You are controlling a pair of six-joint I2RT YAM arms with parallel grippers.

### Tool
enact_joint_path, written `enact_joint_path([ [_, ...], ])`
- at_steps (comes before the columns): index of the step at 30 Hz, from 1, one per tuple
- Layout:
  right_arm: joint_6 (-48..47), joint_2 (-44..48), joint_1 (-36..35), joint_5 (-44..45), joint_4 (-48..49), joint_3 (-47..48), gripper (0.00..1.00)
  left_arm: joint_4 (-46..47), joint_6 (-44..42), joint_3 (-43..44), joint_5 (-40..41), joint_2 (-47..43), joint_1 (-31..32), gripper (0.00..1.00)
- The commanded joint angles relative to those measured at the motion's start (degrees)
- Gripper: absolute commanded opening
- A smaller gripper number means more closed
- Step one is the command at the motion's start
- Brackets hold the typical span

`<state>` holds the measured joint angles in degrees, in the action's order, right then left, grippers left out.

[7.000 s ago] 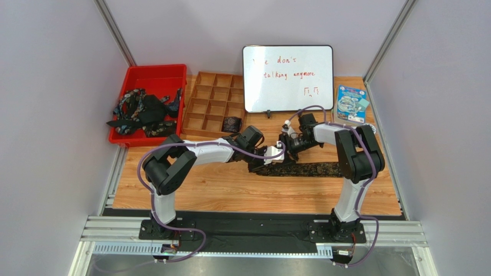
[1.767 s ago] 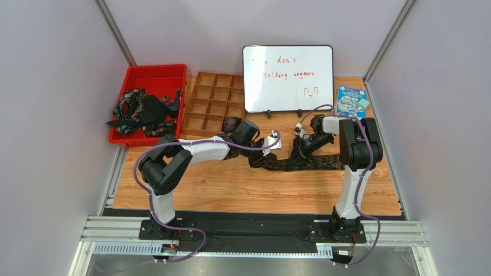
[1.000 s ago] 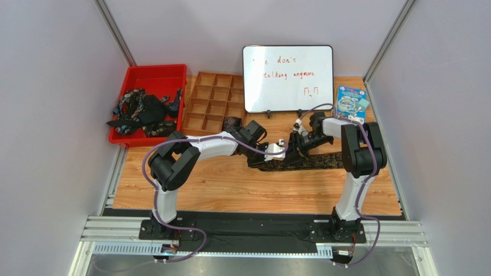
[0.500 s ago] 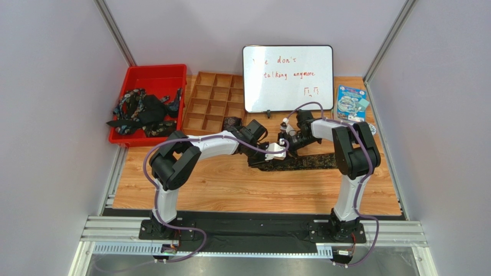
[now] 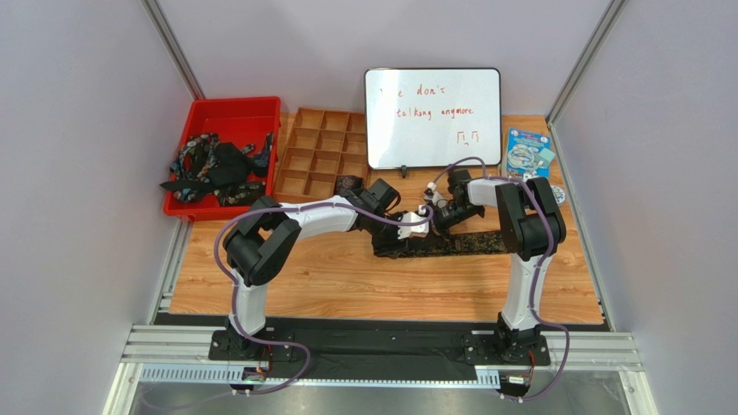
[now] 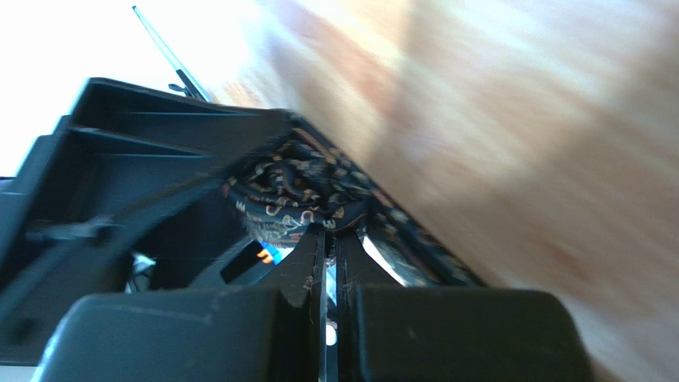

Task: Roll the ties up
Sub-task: Roll the tie at the center of the board.

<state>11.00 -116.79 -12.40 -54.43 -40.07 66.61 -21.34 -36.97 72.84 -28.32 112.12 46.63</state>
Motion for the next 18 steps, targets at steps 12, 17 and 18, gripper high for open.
enact_joint_path([
  [12, -5.73, -6.25, 3.09, 10.40, -1.85, 1.15, 0.00, 21.07, 14.73, -8.14, -10.88, -5.59, -1.72, 0.72],
  [17, -5.82, -6.96, 3.18, 10.67, -1.59, 1.24, 0.00, 30.39, 16.84, -11.40, -9.57, -4.45, -0.50, 0.71],
  [18, -5.73, -7.22, 3.18, 10.58, -1.59, 1.24, 0.00, 30.74, 16.84, -11.49, -8.87, -4.19, -0.14, 0.70],
])
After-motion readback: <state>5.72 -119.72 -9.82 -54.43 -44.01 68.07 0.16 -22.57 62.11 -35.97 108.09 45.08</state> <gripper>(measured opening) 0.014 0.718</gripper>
